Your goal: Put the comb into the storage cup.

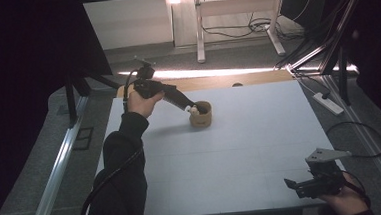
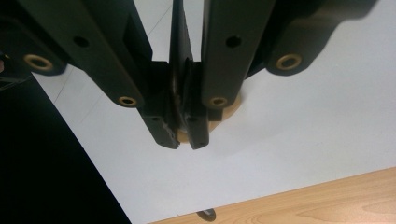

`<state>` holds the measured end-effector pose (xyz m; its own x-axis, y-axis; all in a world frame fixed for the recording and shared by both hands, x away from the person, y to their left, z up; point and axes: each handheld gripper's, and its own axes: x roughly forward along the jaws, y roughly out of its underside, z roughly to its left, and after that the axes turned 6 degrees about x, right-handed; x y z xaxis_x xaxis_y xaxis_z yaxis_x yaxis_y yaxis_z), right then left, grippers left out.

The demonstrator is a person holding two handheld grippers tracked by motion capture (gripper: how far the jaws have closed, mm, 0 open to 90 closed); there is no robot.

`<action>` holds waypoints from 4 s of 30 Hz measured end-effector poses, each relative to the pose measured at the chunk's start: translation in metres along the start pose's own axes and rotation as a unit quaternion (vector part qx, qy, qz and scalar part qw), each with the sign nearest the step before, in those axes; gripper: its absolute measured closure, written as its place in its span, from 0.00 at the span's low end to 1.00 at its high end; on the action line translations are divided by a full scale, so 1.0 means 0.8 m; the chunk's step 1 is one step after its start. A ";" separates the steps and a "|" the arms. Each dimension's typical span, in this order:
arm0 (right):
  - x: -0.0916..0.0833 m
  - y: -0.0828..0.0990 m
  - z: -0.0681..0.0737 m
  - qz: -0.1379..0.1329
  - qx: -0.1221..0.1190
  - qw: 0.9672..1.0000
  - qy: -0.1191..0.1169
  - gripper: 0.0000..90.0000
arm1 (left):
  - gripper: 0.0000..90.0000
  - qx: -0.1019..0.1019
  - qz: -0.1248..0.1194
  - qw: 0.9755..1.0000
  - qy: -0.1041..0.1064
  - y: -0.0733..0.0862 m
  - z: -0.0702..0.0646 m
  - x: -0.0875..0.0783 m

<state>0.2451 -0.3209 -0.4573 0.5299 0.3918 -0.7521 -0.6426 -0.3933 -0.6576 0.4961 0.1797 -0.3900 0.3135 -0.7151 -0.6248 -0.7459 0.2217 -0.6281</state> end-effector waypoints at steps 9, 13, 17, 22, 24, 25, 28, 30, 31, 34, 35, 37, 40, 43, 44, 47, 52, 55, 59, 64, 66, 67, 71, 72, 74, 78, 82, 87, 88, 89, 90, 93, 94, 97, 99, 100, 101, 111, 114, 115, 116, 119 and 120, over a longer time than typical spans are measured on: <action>0.000 0.000 0.000 0.001 -0.001 1.000 0.000 0.00 | 0.93 0.001 0.005 1.000 -0.002 0.000 -0.002 0.009; 0.000 0.000 0.000 0.001 -0.002 1.000 0.000 0.00 | 0.92 -0.001 0.005 1.000 -0.002 0.000 -0.002 0.011; 0.000 0.000 0.000 0.001 -0.003 1.000 0.000 0.00 | 0.92 -0.005 0.003 1.000 -0.002 0.000 -0.002 0.011; 0.000 0.000 0.001 0.002 -0.004 1.000 0.000 0.00 | 0.92 -0.012 -0.001 1.000 0.003 0.004 0.002 0.011; 0.000 0.000 0.001 0.003 -0.004 1.000 0.000 0.00 | 0.92 -0.015 -0.002 1.000 0.007 0.005 0.004 0.010; 0.000 0.000 0.001 0.003 -0.005 1.000 0.000 0.00 | 0.92 -0.015 -0.004 1.000 0.008 0.006 0.004 0.010; 0.001 0.000 0.001 0.004 -0.006 1.000 0.000 0.00 | 0.92 -0.010 -0.007 1.000 0.009 0.007 0.004 0.011; 0.001 0.000 0.001 0.003 -0.006 1.000 0.000 0.00 | 0.91 -0.007 -0.009 1.000 0.009 0.008 0.004 0.012; 0.001 0.000 0.001 0.003 -0.006 1.000 0.000 0.00 | 0.91 -0.007 -0.011 1.000 0.009 0.008 0.005 0.012; 0.001 0.000 0.001 0.003 -0.006 1.000 0.001 0.00 | 0.90 -0.008 -0.015 1.000 0.008 0.009 0.005 0.013; 0.001 0.000 0.001 0.004 -0.006 1.000 0.001 0.00 | 0.88 -0.006 -0.015 1.000 0.006 0.009 0.005 0.013; 0.001 0.000 0.001 0.004 -0.007 1.000 0.001 0.00 | 0.86 -0.003 -0.017 1.000 0.002 0.010 0.006 0.013; 0.001 0.000 0.001 0.004 -0.007 1.000 0.001 0.00 | 0.83 0.000 -0.021 1.000 -0.001 0.011 0.006 0.013; 0.001 0.000 0.001 0.005 -0.008 1.000 0.001 0.00 | 0.77 0.002 -0.028 1.000 -0.001 0.014 0.007 0.012; 0.001 0.000 0.001 0.005 -0.008 1.000 0.001 0.00 | 0.76 0.002 -0.030 1.000 -0.002 0.014 0.007 0.012; 0.001 0.000 0.002 0.005 -0.009 1.000 0.002 0.00 | 0.71 0.006 -0.034 0.999 -0.007 0.017 0.008 0.011; 0.001 0.000 0.002 0.006 -0.009 1.000 0.002 0.00 | 0.64 0.016 -0.042 0.999 -0.017 0.020 0.008 0.008; 0.001 0.000 0.002 0.006 -0.009 1.000 0.002 0.00 | 0.59 0.025 -0.049 0.998 -0.023 0.022 0.007 0.006; 0.001 0.000 0.002 0.006 -0.010 1.000 0.002 0.00 | 0.51 0.042 -0.059 0.997 -0.034 0.024 0.005 0.005; 0.001 0.000 0.002 0.006 -0.009 1.000 0.002 0.00 | 0.44 0.062 -0.069 0.995 -0.046 0.029 0.001 0.006; 0.001 0.000 0.002 0.006 -0.009 1.000 0.002 0.00 | 0.41 0.071 -0.071 0.994 -0.051 0.030 0.000 0.006; 0.001 0.000 0.002 0.006 -0.009 1.000 0.002 0.00 | 0.40 0.075 -0.073 0.993 -0.054 0.030 -0.001 0.007; 0.001 0.000 0.002 0.006 -0.011 1.000 0.002 0.00 | 0.33 0.092 -0.083 0.990 -0.065 0.033 -0.005 0.006; 0.001 0.000 0.002 0.006 -0.011 1.000 0.002 0.00 | 0.31 0.097 -0.087 0.989 -0.070 0.035 -0.006 0.007; 0.001 0.000 0.002 0.006 -0.011 1.000 0.002 0.00 | 0.28 0.102 -0.089 0.988 -0.076 0.036 -0.007 0.007; 0.001 0.000 0.002 0.005 -0.009 1.000 0.002 0.00 | 0.20 0.117 -0.100 0.984 -0.089 0.040 -0.010 0.008; 0.001 0.000 0.002 0.004 -0.009 1.000 0.003 0.00 | 0.14 0.132 -0.106 0.981 -0.098 0.042 -0.013 0.008; 0.001 0.000 0.001 0.004 -0.006 1.000 0.003 0.00 | 0.06 0.153 -0.110 0.976 -0.113 0.045 -0.018 0.009; 0.001 0.000 0.001 0.003 -0.006 1.000 0.002 0.00 | 0.05 0.156 -0.109 0.975 -0.113 0.046 -0.019 0.009; 0.001 0.000 0.001 0.003 -0.006 1.000 0.002 0.00 | 0.05 0.159 -0.107 0.975 -0.116 0.046 -0.020 0.010; 0.001 0.000 0.001 0.004 -0.006 1.000 0.002 0.00 | 0.05 0.164 -0.104 0.974 -0.121 0.047 -0.021 0.010; 0.001 0.000 0.001 0.004 -0.006 1.000 0.002 0.00 | 0.02 0.175 -0.101 0.971 -0.127 0.049 -0.023 0.011; 0.001 0.000 0.001 0.004 -0.007 1.000 0.002 0.00 | 0.02 0.174 -0.103 0.971 -0.126 0.049 -0.023 0.011; 0.001 0.000 0.001 0.004 -0.007 1.000 0.003 0.00 | 0.01 0.173 -0.106 0.972 -0.119 0.051 -0.023 0.011; 0.001 0.000 0.002 0.004 -0.007 1.000 0.003 0.00 | 0.01 0.175 -0.107 0.971 -0.120 0.053 -0.022 0.011; 0.001 0.000 0.002 0.004 -0.007 1.000 0.003 0.00 | 0.00 0.176 -0.107 0.971 -0.118 0.053 -0.022 0.011; 0.001 0.000 0.001 0.004 -0.007 1.000 0.003 0.00 | 0.00 0.176 -0.109 0.971 -0.116 0.054 -0.022 0.011; 0.001 0.000 0.001 0.003 -0.005 1.000 0.003 0.00 | 0.00 0.191 -0.112 0.969 -0.106 0.063 -0.024 0.011; 0.001 0.000 0.001 0.003 -0.005 1.000 0.003 0.00 | 0.00 0.201 -0.111 0.967 -0.111 0.065 -0.026 0.010; 0.001 0.000 0.001 0.003 -0.005 1.000 0.003 0.00 | 0.00 0.204 -0.112 0.966 -0.111 0.066 -0.027 0.010; 0.000 0.000 0.001 0.003 -0.005 1.000 0.003 0.00 | 0.00 0.205 -0.112 0.966 -0.112 0.067 -0.027 0.010; 0.000 0.000 0.001 0.003 -0.005 1.000 0.004 0.00 | 0.00 0.209 -0.113 0.965 -0.114 0.071 -0.028 0.010; 0.000 0.000 0.001 0.003 -0.005 1.000 0.004 0.00 | 0.00 0.210 -0.112 0.965 -0.114 0.072 -0.028 0.009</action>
<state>0.2448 -0.3198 -0.4575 0.5301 0.3831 -0.7565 -0.6405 -0.4037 -0.6532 0.4424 0.1725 -0.4207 0.5961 -0.6225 -0.5072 -0.3554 0.3619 -0.8618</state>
